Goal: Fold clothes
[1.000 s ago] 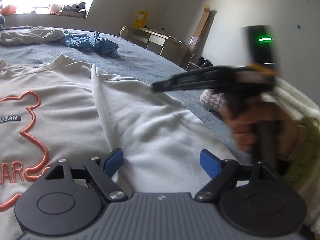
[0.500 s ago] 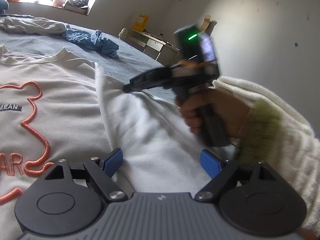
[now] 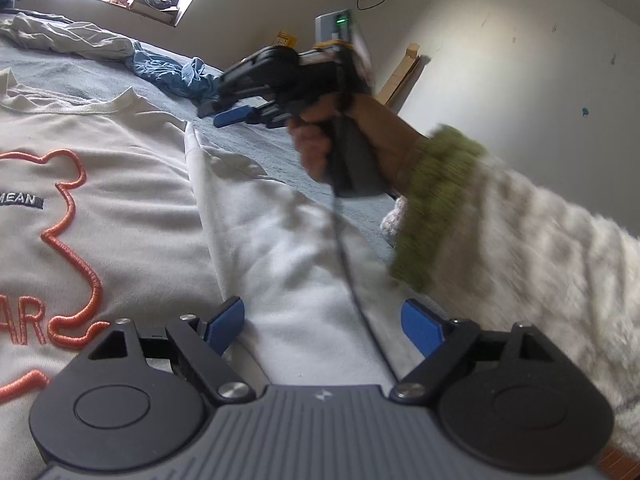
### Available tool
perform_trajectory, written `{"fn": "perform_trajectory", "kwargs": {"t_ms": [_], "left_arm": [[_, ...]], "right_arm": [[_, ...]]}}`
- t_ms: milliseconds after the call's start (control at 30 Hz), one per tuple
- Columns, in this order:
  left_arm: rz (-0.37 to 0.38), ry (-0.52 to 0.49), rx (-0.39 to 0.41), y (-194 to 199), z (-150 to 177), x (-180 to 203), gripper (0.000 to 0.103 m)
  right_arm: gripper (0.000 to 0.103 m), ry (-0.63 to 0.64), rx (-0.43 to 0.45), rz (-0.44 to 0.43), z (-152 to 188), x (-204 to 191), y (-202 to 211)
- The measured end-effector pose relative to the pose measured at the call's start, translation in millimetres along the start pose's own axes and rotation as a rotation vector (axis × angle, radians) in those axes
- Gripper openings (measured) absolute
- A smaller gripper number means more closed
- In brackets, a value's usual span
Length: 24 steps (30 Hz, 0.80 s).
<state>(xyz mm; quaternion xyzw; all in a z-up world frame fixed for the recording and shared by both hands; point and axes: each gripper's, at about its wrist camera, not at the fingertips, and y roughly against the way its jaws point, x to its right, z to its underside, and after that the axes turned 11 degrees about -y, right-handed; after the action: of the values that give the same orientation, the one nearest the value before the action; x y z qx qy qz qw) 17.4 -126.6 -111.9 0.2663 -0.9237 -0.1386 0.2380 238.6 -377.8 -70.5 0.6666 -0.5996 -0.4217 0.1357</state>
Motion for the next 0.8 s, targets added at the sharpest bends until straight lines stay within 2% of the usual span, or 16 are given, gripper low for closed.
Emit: {"fn": "perform_trajectory", "kwargs": {"t_ms": [133,200,233,267,300,367,433,533,600,633,700,800], "left_arm": [[0.008,0.001,0.005,1,1,0,0.089],[0.01,0.001,0.007,1,2,0,0.089],[0.011,0.002,0.007,1,2,0,0.089],[0.011,0.002,0.007,2,2,0,0.089],[0.011,0.001,0.007,2,2,1,0.089],[0.01,-0.001,0.006,2,2,1,0.09],[0.009,-0.003,0.005,3,2,1,0.09],[0.009,-0.003,0.005,3,2,1,0.09],[0.011,-0.002,0.006,3,2,1,0.09],[0.011,-0.001,0.007,3,1,1,0.09],[0.012,-0.001,0.007,3,1,1,0.09],[0.013,0.0,0.008,4,1,1,0.09]], "right_arm": [[0.035,-0.125,-0.139,-0.074,-15,18,-30],[0.035,-0.13,-0.15,-0.095,-13,18,-36],[0.032,-0.12,-0.15,-0.102,-12,17,-36],[0.016,-0.109,-0.149,-0.108,-10,15,-36],[0.008,-0.079,-0.141,-0.099,-8,12,-36],[0.008,-0.003,-0.114,-0.07,-6,4,-34],[0.011,0.032,-0.076,-0.071,-7,-3,-28],[0.018,0.048,-0.037,-0.131,-15,-11,-20],[0.038,0.058,-0.05,-0.185,-18,-18,-23],[0.042,0.071,-0.061,-0.205,-19,-21,-26],[0.048,0.108,-0.096,-0.231,-19,-29,-34],[0.049,0.153,-0.142,-0.24,-18,-38,-46]]}}
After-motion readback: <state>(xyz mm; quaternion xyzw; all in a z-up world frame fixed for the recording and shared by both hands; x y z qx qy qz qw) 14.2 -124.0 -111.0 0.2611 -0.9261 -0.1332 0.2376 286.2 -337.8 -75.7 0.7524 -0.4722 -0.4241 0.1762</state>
